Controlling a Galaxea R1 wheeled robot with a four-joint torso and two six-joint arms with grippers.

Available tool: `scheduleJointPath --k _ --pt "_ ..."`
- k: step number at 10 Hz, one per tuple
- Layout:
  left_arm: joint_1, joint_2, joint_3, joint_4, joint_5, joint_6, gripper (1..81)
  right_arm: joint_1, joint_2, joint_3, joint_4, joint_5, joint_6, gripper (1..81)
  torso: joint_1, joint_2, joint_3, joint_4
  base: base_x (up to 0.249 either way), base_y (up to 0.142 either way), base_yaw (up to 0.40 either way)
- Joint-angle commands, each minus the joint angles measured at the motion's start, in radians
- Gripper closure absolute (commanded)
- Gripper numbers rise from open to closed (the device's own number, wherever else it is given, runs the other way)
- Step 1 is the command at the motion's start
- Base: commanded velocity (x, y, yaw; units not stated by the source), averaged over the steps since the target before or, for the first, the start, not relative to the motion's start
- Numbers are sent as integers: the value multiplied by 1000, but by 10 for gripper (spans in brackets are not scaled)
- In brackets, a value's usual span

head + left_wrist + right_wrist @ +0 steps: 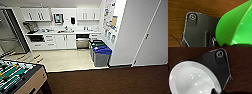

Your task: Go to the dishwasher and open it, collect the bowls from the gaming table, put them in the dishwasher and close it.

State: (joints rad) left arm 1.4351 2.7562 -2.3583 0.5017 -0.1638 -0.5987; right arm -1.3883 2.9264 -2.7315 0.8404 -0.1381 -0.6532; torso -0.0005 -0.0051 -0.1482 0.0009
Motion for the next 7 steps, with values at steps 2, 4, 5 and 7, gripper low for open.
scheduleJointPath --k 2,4,5,7 --pt "-38 -19 7 12 27 5 811 53 -11 -3 2 -86 0 811 1 0 0 0 167 0 0" --pt "-38 -19 7 12 27 5 811 54 -11 -3 2 -86 0 811 1 0 0 0 167 0 0" --pt "-38 -19 7 12 27 5 811 54 -11 -3 2 -86 0 811 1 0 0 0 166 0 0" --pt "-40 -19 7 12 27 5 811 53 -11 -3 2 -86 0 811 1 0 0 0 166 0 0"
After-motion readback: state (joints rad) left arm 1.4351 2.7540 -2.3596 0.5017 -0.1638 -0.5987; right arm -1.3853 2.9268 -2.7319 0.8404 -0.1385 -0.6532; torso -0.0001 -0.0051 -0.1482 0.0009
